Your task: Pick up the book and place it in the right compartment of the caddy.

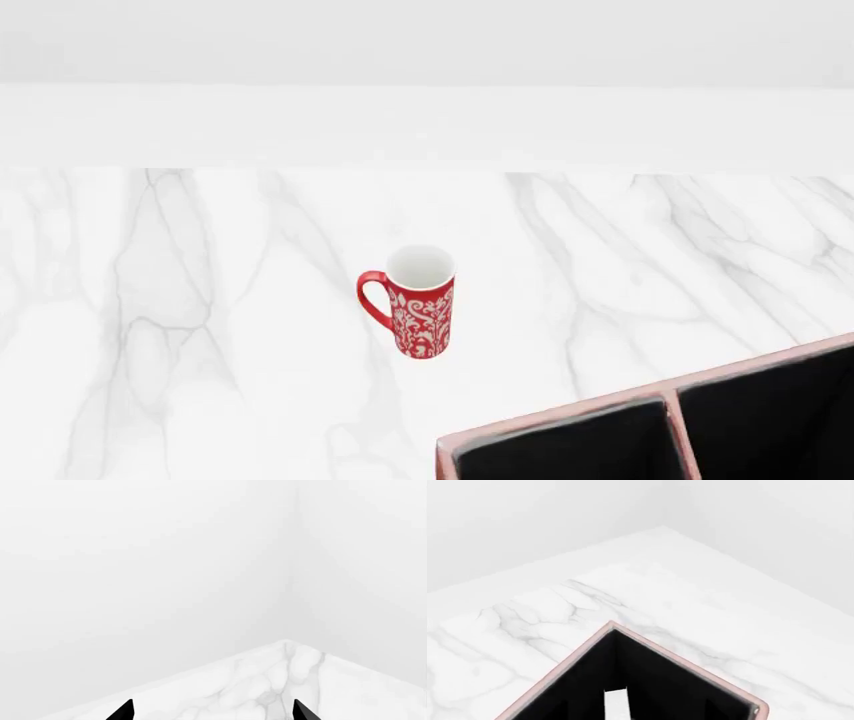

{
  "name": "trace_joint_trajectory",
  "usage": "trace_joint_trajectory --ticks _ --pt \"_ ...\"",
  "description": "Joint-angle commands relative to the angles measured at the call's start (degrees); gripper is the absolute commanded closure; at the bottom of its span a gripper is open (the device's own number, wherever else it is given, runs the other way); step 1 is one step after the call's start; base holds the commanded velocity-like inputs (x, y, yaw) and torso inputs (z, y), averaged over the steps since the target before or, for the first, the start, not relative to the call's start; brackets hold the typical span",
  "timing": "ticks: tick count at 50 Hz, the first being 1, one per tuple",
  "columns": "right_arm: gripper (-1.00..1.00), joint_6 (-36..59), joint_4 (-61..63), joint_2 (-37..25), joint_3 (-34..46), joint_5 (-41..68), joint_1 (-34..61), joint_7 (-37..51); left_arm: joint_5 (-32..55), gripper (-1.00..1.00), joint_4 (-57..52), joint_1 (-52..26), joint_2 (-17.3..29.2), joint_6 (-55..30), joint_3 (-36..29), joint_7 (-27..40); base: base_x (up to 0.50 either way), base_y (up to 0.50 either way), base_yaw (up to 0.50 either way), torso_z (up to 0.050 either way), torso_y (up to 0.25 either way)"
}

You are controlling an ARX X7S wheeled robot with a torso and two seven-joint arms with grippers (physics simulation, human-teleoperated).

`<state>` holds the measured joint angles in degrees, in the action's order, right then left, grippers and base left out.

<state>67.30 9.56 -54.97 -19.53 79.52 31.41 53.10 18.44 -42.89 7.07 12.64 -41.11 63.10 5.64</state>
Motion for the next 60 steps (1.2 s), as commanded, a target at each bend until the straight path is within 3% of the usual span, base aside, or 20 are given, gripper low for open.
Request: trace_joint_trajectory --ticks 1,20,24,30,35,42,53,60 --pt "-1.00 0.60 -0.32 1.05 -1.76 -0.14 0.67 -1.03 -0.71 -1.00 -0.23 0.22 -1.12 -0.13 1.26 -1.34 0.00 0.00 0.00 0.000 0.000" --pt "-1.00 2.68 4.49 0.79 1.43 7.57 11.10 3.75 -0.87 -1.00 -3.25 -2.30 1.42 -4.40 -4.24 0.88 0.00 0.00 0.00 0.000 0.000" --pt "-1.00 3.07 5.20 1.53 3.86 7.90 13.48 4.28 -0.16 -1.00 -4.21 -5.82 3.22 -7.96 -9.97 2.18 0.00 0.00 0.00 0.000 0.000" --pt "-1.00 3.15 5.50 3.61 8.04 6.75 16.83 4.01 -2.01 -1.00 -3.94 -12.82 6.52 -11.56 -23.64 5.67 0.00 0.00 0.00 0.000 0.000" --pt "-1.00 2.69 6.48 7.06 12.36 5.05 20.24 3.01 -3.85 -1.00 -0.86 -21.06 8.17 -13.28 -39.11 7.94 0.00 0.00 0.00 0.000 0.000" --pt "-1.00 2.52 7.32 11.20 17.90 2.36 23.67 1.38 -4.06 -1.00 3.27 -30.13 6.65 -13.87 -52.17 8.29 0.00 0.00 0.00 0.000 0.000" --pt "-1.00 -1.36 6.03 18.24 24.85 -3.87 24.83 -5.26 -4.95 -1.00 10.85 -38.72 2.16 -11.34 -66.98 7.06 0.00 0.00 0.00 0.000 0.000" --pt "-1.00 -3.64 5.30 20.65 27.69 -6.77 24.00 -8.69 -5.04 -1.00 13.31 -40.33 0.70 -10.05 -70.24 6.60 0.00 0.00 0.00 0.000 0.000"
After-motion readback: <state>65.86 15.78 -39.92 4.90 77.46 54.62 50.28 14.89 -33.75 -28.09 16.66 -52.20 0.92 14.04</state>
